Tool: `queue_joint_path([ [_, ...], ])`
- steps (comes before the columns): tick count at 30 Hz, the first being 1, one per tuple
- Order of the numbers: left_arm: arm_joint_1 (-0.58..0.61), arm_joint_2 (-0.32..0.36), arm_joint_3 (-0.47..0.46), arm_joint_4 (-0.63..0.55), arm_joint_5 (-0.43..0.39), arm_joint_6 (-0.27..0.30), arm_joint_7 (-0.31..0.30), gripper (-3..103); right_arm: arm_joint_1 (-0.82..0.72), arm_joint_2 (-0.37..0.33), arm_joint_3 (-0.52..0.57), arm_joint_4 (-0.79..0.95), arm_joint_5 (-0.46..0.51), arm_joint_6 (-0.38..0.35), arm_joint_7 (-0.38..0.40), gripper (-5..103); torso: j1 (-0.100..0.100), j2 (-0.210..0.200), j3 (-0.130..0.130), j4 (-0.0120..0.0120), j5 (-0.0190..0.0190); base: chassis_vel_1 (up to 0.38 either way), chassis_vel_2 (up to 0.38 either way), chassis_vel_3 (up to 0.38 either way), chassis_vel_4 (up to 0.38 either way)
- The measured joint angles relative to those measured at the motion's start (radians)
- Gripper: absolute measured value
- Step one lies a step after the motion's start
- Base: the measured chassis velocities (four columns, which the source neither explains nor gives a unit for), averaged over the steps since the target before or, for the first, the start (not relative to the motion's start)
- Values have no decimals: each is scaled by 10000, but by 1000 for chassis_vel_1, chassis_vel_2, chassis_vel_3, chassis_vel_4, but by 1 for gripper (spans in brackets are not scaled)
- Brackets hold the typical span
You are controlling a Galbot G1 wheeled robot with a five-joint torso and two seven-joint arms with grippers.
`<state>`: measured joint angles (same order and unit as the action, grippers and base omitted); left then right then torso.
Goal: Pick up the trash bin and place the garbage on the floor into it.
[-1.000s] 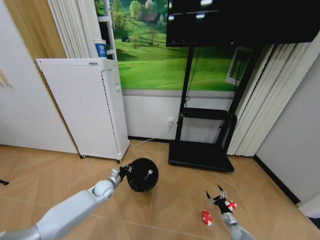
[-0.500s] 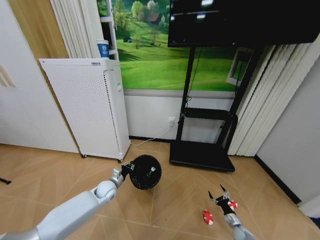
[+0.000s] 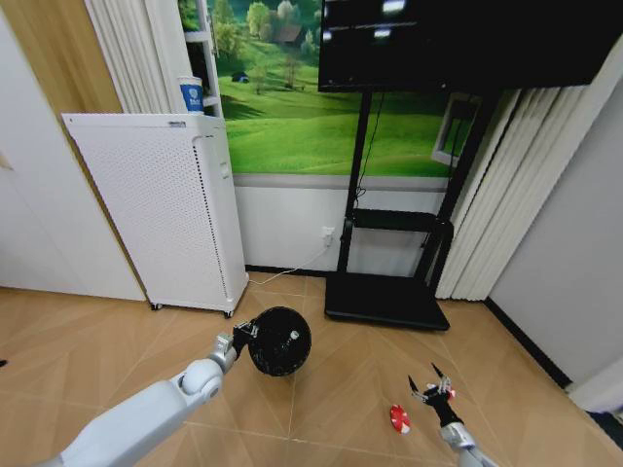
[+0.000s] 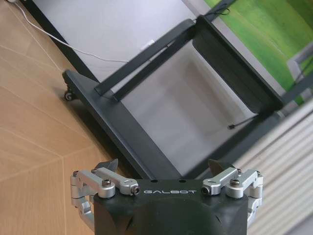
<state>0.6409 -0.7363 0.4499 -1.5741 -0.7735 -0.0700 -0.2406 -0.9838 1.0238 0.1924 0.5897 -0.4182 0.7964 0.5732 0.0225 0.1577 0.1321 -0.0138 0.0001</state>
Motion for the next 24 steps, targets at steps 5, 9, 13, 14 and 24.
queue_joint_path([
  [5,105,5,-37,-17,31,14,11,6,-92,-5,104,51,-107,11,45,100,1,0,0,-1,0,-76,-78,-73,-71],
  [9,202,-77,-144,-23,-3,-93,56,6,-96,-6,155,56,-132,12,80,100,0,0,0,-2,-1,-84,-84,-86,-102],
  [13,349,-92,-268,-17,39,-171,178,6,-110,-1,154,159,-221,14,132,100,1,-1,1,-8,-3,-77,-87,-86,-87],
  [14,405,-87,-327,-16,50,-190,196,6,-117,7,142,216,-297,14,186,100,1,0,1,-9,-5,-49,-51,-64,-6],
  [24,1171,245,-1087,4,203,-436,251,6,-5,101,-562,272,-871,23,297,100,0,0,0,2,0,-5,-5,-6,-1],
])
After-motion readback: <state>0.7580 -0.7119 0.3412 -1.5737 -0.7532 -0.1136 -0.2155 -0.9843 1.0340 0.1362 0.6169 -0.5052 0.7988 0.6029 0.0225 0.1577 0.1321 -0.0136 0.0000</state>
